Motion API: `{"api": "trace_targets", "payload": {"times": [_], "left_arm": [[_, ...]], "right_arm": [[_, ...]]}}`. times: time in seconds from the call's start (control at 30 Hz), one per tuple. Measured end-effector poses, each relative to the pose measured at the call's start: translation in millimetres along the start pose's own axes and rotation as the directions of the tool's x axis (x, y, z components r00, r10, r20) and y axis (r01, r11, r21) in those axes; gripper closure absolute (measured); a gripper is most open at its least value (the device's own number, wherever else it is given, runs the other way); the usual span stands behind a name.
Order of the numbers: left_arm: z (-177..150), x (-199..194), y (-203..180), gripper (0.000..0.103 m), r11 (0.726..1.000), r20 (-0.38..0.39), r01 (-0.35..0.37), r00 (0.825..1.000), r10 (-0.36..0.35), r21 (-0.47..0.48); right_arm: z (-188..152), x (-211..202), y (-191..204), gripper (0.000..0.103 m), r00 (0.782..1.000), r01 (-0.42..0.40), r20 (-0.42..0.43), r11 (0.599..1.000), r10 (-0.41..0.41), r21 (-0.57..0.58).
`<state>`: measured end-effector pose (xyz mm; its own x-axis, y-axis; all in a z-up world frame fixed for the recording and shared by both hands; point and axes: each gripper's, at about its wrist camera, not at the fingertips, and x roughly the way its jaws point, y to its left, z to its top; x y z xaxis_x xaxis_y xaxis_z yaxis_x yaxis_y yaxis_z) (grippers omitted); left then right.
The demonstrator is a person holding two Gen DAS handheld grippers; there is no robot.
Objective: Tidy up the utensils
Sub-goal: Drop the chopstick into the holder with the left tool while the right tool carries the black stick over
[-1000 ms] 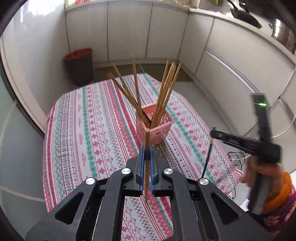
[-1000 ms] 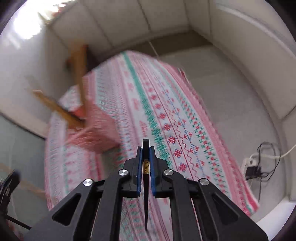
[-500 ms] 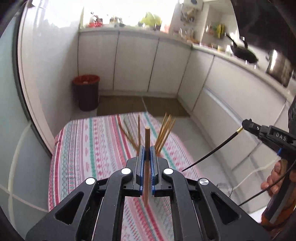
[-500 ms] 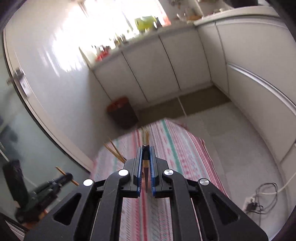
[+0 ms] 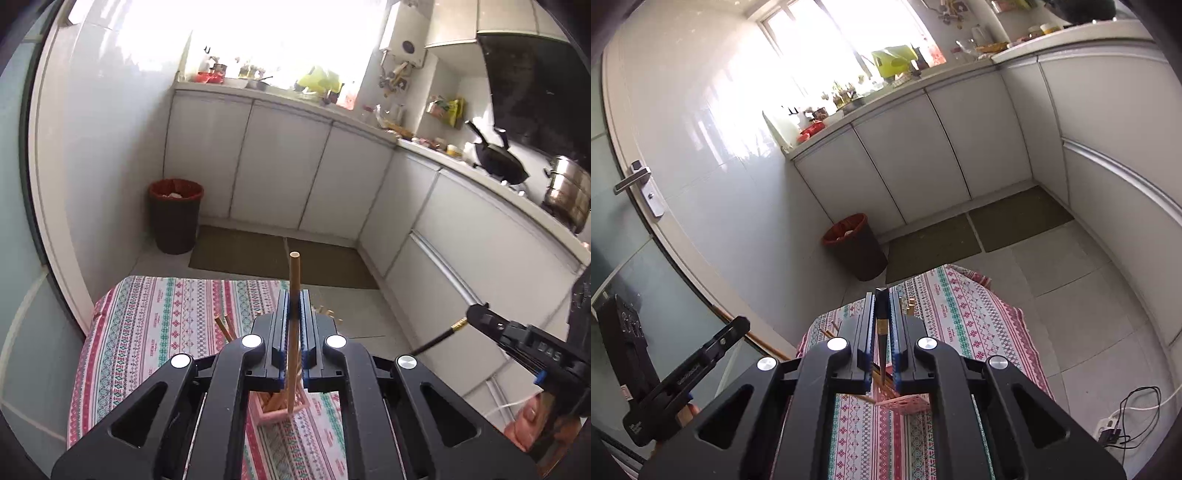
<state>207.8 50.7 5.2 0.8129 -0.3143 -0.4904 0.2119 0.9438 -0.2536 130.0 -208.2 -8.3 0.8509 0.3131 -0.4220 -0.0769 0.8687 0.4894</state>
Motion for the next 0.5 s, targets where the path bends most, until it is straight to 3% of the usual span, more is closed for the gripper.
{"api": "trace_targets", "payload": {"times": [0.17,0.3,0.5], "left_arm": [[-7.7,31.9,2.1,0.098,0.999,-0.05,-0.051,0.997,0.052,0.011],[-20.1,58.7,8.1,0.094,0.997,-0.172,-0.07,0.983,0.071,0.013],[-10.6,28.6,30.4,0.072,0.992,-0.103,-0.108,0.99,0.1,-0.068]], "right_arm": [[-1.4,20.4,0.3,0.096,1.0,0.01,-0.028,1.0,-0.011,-0.007],[-6.1,34.1,1.8,0.096,0.998,0.021,-0.053,1.0,-0.021,-0.011],[-10.2,47.3,8.8,0.096,0.997,0.049,-0.063,0.998,-0.051,-0.031]]}}
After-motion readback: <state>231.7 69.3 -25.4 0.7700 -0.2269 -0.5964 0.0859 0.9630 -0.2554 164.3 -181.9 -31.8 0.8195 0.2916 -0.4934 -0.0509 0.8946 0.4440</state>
